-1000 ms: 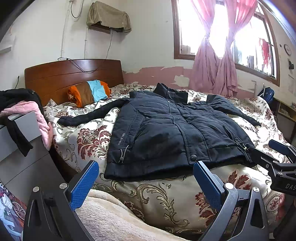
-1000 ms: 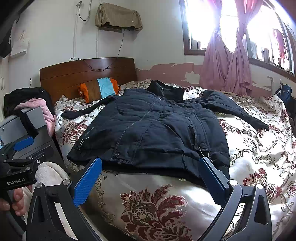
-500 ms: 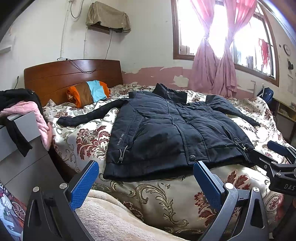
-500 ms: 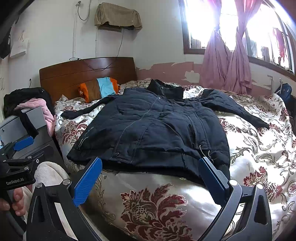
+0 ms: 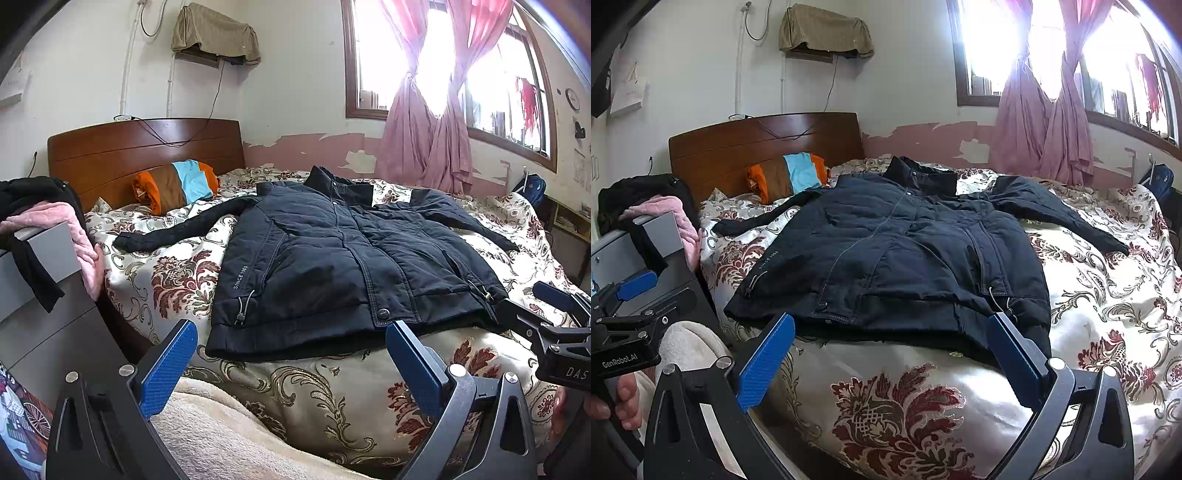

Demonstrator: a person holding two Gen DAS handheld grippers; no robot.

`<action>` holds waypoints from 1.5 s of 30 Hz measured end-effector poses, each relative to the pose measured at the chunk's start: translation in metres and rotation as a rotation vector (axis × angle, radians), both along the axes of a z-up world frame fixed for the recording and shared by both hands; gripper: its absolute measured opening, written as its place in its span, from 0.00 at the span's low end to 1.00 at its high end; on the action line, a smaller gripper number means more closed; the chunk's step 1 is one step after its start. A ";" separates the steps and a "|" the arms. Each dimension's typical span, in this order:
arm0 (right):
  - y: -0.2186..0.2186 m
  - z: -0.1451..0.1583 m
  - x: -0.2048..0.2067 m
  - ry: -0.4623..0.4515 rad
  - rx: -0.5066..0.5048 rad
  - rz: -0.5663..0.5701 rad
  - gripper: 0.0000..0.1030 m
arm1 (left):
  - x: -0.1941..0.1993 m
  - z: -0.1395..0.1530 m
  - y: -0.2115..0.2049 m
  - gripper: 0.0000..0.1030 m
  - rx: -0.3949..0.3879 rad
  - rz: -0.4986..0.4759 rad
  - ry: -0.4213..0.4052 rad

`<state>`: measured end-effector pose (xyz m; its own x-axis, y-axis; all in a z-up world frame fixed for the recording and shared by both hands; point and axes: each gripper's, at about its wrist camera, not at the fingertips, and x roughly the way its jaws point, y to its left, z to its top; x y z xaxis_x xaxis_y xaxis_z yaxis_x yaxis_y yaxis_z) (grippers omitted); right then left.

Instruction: Fold large clothes

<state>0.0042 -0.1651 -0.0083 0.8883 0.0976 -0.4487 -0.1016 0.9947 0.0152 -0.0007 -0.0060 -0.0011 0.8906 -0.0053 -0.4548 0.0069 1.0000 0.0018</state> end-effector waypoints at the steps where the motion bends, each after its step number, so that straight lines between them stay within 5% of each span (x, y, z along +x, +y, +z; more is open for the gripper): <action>1: 0.000 0.000 0.001 0.000 0.000 0.000 0.99 | 0.000 0.000 0.000 1.00 0.000 0.000 0.000; 38: 0.001 -0.006 0.004 0.013 0.004 0.001 0.99 | 0.000 0.000 0.000 1.00 -0.001 0.001 0.002; 45: -0.005 -0.017 0.022 0.110 0.007 -0.015 0.99 | 0.011 -0.012 -0.005 1.00 -0.004 -0.005 0.081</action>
